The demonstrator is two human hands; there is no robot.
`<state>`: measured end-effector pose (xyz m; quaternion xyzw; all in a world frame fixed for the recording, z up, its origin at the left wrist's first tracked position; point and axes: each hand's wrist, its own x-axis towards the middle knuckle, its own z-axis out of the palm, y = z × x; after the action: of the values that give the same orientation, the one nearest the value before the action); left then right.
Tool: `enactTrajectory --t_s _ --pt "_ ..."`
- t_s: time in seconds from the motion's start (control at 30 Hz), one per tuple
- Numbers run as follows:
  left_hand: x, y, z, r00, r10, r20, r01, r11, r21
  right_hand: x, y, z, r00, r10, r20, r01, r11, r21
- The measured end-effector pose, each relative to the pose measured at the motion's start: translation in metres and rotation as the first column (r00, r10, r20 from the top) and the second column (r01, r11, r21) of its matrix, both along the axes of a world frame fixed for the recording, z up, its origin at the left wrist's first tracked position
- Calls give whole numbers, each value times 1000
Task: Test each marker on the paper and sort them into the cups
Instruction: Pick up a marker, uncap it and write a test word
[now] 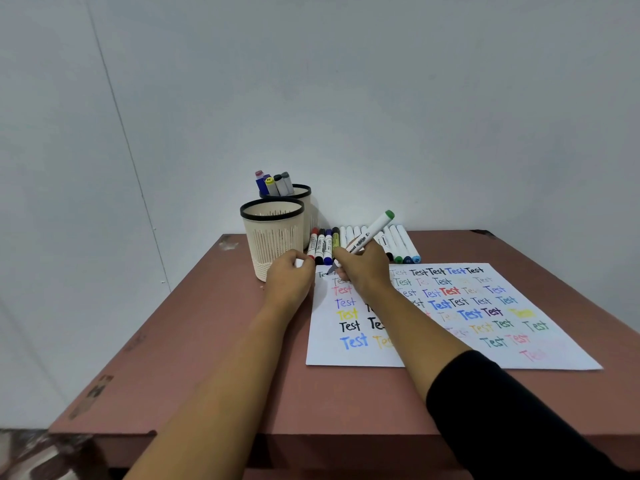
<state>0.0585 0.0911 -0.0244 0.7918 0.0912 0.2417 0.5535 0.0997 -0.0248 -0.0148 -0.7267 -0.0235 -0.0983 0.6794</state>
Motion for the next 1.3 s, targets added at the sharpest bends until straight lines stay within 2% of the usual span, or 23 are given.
enactTrajectory --t_s 0.27,0.53,0.7,0.93,1.0,1.13,1.2,1.3 --pt "-1 -1 1 1000 -4 -6 4 1000 -5 0 -1 0 1000 -9 -6 9 999 39" --pt "-4 -2 3 1000 -1 -16 1 1000 0 0 0 0 1000 -20 18 21 999 -26" --pt "-5 -3 4 1000 -7 -15 7 1000 -11 -1 -3 2 1000 -28 -10 29 999 46" --pt "-4 -2 4 1000 -13 -21 14 1000 20 -2 -1 2 998 -57 27 57 998 -12" --pt "-2 -2 2 1000 -25 -18 26 999 37 -1 -3 3 999 -43 -10 43 997 57" --pt "-3 -4 4 1000 -16 -26 18 997 74 0 -7 8 996 8 -87 18 953 301" --pt "-5 -6 6 1000 10 -16 -8 992 125 1 -9 14 997 38 -72 -5 909 417" --pt "-11 -9 10 999 -7 44 0 989 146 -2 -14 28 997 59 -41 -31 864 503"
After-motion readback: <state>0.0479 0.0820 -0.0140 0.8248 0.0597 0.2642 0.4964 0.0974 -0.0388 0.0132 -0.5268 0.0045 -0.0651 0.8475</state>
